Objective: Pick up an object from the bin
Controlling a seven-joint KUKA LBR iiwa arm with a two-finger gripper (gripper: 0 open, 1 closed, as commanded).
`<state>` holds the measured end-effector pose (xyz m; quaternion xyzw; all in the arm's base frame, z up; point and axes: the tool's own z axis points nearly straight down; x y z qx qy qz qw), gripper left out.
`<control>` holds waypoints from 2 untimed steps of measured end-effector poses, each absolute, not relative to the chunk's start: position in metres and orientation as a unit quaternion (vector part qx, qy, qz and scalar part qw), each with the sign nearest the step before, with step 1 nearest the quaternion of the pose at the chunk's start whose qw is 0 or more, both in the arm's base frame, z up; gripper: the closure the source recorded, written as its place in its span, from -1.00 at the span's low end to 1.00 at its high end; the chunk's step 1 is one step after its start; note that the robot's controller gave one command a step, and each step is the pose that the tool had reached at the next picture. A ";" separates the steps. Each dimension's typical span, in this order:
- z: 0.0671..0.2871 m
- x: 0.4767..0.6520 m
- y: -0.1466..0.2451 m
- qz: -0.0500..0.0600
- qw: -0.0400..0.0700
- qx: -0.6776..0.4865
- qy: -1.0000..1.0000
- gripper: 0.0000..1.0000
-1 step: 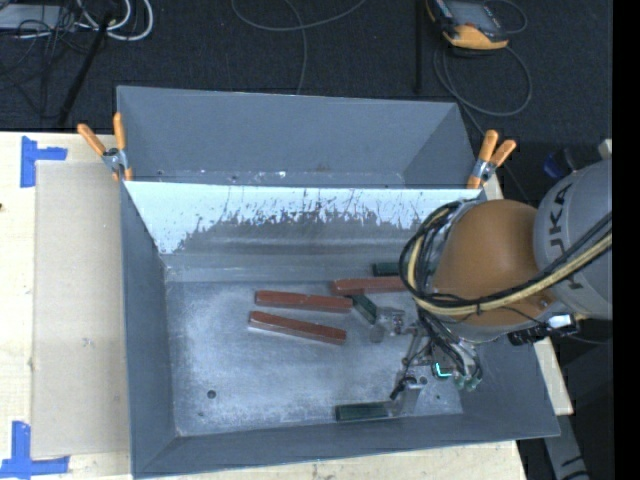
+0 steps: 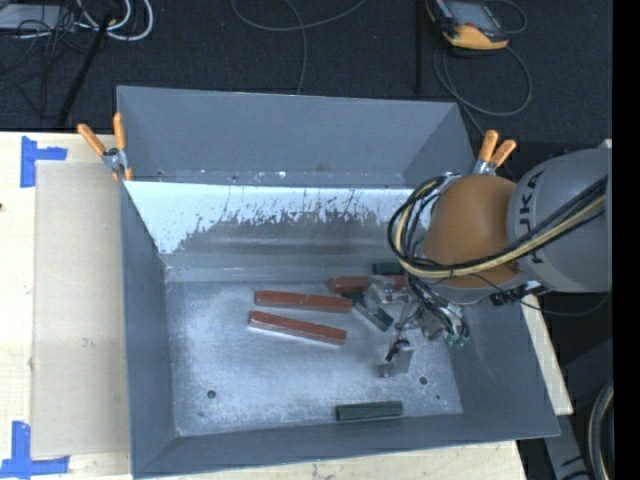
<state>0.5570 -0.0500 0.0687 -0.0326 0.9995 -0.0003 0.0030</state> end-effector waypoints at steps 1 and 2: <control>0.106 0.592 0.064 0.002 0.002 -0.061 0.998 -1.00; 0.068 0.606 0.092 0.001 0.000 -0.089 0.996 -1.00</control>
Offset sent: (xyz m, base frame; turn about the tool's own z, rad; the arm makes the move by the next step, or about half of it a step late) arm 0.0332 0.1077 0.0362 -0.0494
